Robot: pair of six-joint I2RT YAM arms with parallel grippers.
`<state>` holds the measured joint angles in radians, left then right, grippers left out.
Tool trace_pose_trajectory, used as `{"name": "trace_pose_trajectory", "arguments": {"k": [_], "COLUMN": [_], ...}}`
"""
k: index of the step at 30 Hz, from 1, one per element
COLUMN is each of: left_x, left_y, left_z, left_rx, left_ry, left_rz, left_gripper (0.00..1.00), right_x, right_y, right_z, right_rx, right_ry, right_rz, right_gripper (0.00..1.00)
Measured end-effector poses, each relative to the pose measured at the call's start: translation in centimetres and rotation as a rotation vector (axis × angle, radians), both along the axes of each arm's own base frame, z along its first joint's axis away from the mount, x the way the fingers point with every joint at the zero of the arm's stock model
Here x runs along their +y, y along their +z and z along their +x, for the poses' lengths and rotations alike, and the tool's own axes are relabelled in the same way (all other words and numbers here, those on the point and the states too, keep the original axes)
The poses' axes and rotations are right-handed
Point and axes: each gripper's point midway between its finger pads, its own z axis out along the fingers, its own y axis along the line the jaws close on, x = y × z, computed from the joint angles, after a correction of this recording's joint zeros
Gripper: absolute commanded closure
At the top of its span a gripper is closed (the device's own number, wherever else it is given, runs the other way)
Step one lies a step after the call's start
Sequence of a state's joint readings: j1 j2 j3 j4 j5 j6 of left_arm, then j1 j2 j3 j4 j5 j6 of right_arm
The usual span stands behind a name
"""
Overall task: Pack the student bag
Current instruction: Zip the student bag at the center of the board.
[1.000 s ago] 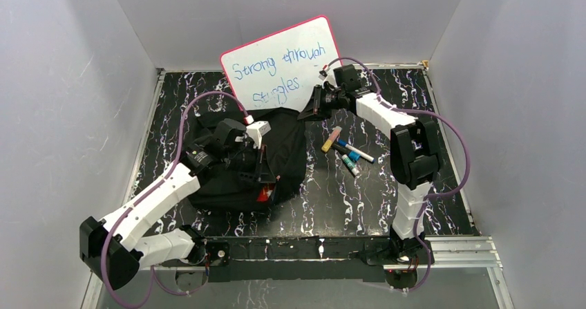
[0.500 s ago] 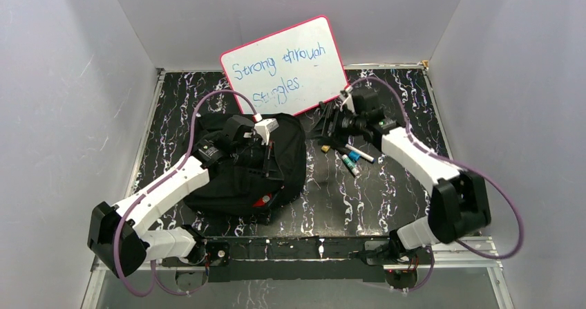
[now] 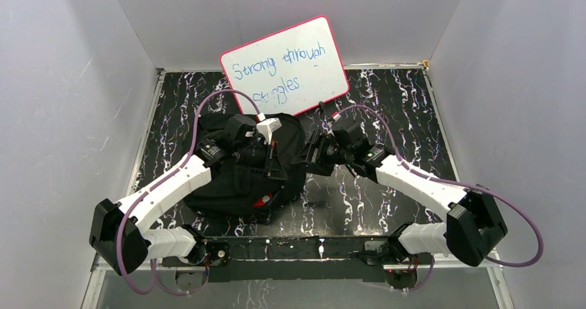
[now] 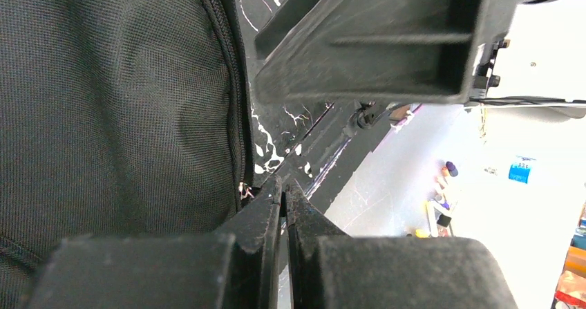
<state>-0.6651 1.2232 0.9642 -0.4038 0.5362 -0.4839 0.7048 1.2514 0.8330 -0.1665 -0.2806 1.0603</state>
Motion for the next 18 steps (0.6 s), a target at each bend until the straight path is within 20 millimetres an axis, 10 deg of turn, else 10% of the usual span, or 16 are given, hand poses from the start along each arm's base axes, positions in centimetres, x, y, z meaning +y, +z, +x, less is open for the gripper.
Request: {"name": "trace_pose_trajectory", "arguments": {"k": [18], "left_x": [0.4], "left_y": [-0.6], "left_z": [-0.7], "left_rx": [0.023], "left_ry": [-0.017], "left_rz": [0.029], "left_gripper": [1.0], "right_x": [1.5], "right_y": [-3.1], "right_z": [-0.2], "right_rx": [0.017], "right_ry": [0.023], "right_rz": [-0.074], "right_gripper": [1.0]}}
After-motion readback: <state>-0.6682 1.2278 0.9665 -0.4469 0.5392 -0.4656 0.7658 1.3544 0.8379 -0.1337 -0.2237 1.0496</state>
